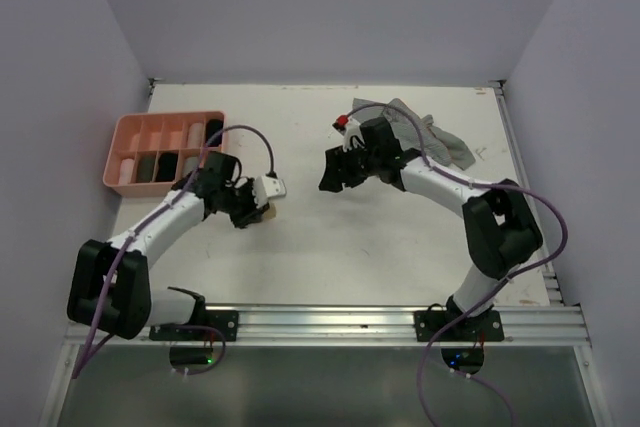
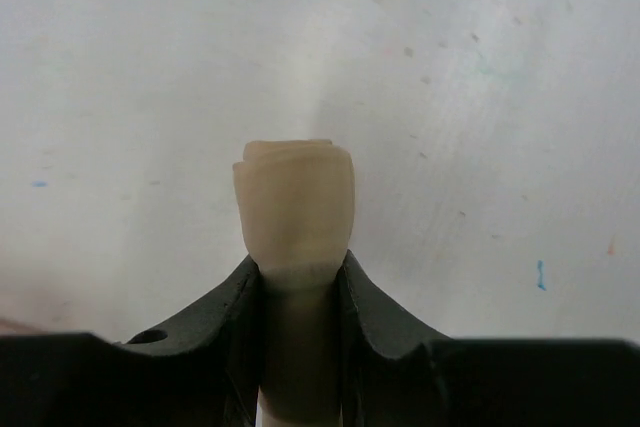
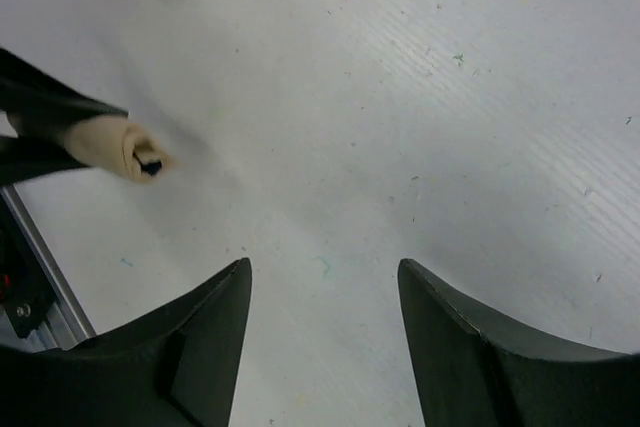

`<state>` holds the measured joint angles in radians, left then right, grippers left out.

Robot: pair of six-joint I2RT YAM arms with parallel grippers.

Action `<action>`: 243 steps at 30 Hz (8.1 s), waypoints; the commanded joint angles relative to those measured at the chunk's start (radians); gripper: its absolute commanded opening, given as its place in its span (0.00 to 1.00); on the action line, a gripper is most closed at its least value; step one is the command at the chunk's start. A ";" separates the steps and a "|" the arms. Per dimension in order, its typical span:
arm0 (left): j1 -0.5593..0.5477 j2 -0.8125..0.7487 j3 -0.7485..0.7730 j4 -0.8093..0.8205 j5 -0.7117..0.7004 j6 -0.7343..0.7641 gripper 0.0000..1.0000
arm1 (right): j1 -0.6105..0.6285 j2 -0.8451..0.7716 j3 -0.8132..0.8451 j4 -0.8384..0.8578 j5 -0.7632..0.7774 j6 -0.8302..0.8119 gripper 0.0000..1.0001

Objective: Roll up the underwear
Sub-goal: Place the rolled underwear into the container, then move the underwear to the center of the board

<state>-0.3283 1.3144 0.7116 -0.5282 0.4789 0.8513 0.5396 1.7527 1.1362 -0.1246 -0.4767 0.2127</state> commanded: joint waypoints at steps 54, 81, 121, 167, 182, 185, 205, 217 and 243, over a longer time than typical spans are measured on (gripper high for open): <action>0.644 0.758 0.898 0.220 -0.137 -0.571 0.00 | -0.069 -0.168 -0.122 -0.133 0.128 -0.029 0.99; 0.627 0.767 0.821 0.201 -0.247 -0.581 0.00 | -0.073 -0.208 -0.145 -0.127 0.130 -0.027 0.99; 0.532 0.467 1.006 0.229 -0.185 -0.511 0.68 | -0.213 -0.377 0.003 -0.329 0.365 0.003 0.96; 0.374 0.180 0.667 0.135 -0.080 -0.524 0.70 | -0.621 0.239 0.602 -0.374 0.512 0.016 0.00; 0.403 0.108 0.562 0.211 0.013 -0.523 0.69 | -0.391 -0.154 0.548 -0.490 0.185 0.005 0.00; 0.413 0.075 0.510 0.203 0.061 -0.486 0.69 | -0.284 -0.206 0.464 -0.535 0.148 0.001 0.00; 0.102 -0.069 0.056 0.126 0.297 -0.181 0.60 | -0.141 -0.484 -0.130 -0.708 0.181 -0.067 0.64; -0.394 0.097 -0.027 0.509 0.021 -0.248 0.53 | -0.173 -0.348 -0.081 -0.851 0.365 0.002 0.57; -0.439 0.376 0.204 0.237 -0.074 -0.203 0.00 | -0.291 -0.297 -0.076 -0.850 0.253 -0.056 0.50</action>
<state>-0.8207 1.7336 0.9100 -0.1478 0.4316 0.6067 0.2493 1.4651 1.0328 -0.9581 -0.1818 0.1749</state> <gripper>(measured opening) 0.005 0.512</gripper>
